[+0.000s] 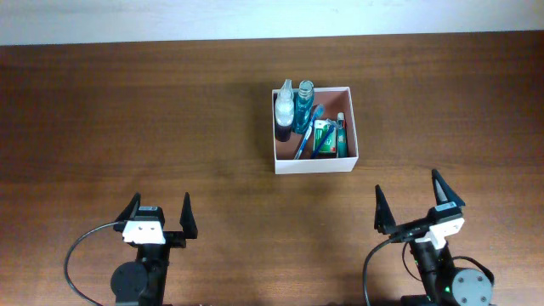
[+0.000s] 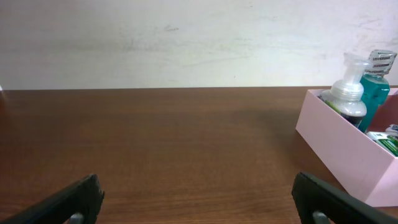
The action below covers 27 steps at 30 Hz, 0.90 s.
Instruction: Pack container
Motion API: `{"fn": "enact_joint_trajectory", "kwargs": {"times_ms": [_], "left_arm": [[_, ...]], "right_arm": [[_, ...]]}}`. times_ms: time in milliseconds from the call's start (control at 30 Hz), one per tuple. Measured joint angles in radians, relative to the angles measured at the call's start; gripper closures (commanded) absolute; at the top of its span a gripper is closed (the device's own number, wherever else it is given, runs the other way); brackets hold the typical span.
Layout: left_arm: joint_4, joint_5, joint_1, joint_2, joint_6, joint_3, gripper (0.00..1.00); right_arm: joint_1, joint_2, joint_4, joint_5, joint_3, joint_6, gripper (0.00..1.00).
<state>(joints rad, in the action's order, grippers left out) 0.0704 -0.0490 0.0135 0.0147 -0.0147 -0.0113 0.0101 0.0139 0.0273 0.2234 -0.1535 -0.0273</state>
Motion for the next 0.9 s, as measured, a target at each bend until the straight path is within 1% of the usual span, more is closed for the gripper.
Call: {"fn": "enact_joint_trajectory", "kwargs": {"times_ms": [267, 467, 700, 900], "left_arm": [[0.0, 0.0, 0.0, 0.0, 0.0, 0.0, 0.01], [0.0, 0.0, 0.0, 0.0, 0.0, 0.0, 0.01], [0.0, 0.0, 0.0, 0.0, 0.0, 0.0, 0.01], [0.0, 0.0, 0.0, 0.0, 0.0, 0.0, 0.01]], "right_arm": [[0.0, 0.0, 0.117, -0.101, 0.092, 0.0, 0.01], [0.0, 0.0, 0.123, -0.133, 0.123, 0.001, 0.01], [0.0, 0.0, 0.091, -0.141, 0.142, 0.001, 0.01], [0.0, 0.0, -0.013, -0.145, 0.143, 0.0, 0.01]]}}
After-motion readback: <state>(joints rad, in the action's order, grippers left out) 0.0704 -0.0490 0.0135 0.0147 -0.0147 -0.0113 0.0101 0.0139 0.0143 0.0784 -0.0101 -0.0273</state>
